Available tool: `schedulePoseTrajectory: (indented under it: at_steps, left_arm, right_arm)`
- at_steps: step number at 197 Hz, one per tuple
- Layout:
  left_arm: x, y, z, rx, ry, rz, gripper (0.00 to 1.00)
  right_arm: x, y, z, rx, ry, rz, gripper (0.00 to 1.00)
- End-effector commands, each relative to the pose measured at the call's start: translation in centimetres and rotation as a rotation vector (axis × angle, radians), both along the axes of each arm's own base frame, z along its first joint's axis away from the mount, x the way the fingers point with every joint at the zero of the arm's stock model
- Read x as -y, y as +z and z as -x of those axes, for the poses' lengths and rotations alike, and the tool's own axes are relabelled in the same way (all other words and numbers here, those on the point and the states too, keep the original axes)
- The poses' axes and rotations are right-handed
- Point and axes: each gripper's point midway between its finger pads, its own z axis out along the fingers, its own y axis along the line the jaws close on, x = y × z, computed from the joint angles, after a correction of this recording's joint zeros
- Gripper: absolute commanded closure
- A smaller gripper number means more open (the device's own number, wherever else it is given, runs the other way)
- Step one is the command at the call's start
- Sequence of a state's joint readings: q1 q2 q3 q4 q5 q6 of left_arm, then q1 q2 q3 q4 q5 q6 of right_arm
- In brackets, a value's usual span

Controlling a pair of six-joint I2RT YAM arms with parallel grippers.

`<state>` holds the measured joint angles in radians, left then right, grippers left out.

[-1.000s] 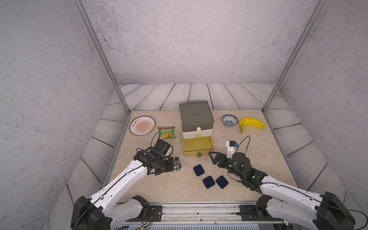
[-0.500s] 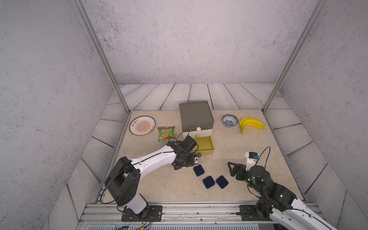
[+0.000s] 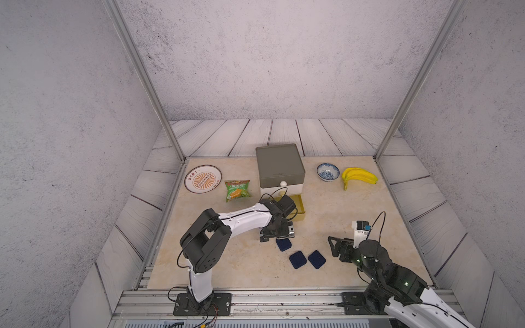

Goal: Place the brooch boxes into the drawer by color
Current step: Pick up the brooch box from the center of the board.

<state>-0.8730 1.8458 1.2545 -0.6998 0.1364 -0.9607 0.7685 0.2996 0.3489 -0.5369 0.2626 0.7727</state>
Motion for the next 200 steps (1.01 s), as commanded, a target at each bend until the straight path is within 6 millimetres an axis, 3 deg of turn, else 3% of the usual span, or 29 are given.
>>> schedulePoseTrajectory:
  at_steps: [1, 56, 110, 178, 200]
  left_arm:
    - [0.5, -0.3, 0.2, -0.025, 0.012, -0.004, 0.01]
    - [1.1, -1.3, 0.3, -0.045, 0.010, -0.001, 0.05]
    - [1.2, -1.6, 0.4, -0.048, 0.000, 0.001, 0.23]
    - [1.0, -2.5, 1.8, -0.079, -0.022, -0.009, 0.25]
    - [1.0, -2.6, 2.0, -0.085, -0.026, -0.006, 0.37]
  right_arm:
    - [0.3, -0.7, 0.3, -0.008, 0.008, 0.027, 0.18]
    - [0.3, -1.2, 0.5, -0.021, 0.014, 0.028, 0.18]
    - [0.3, -1.3, 0.6, -0.027, 0.020, 0.038, 0.17]
    - [0.2, -1.7, 0.6, -0.041, 0.024, 0.048, 0.16]
    - [0.2, -1.8, 0.6, -0.046, 0.024, 0.049, 0.16]
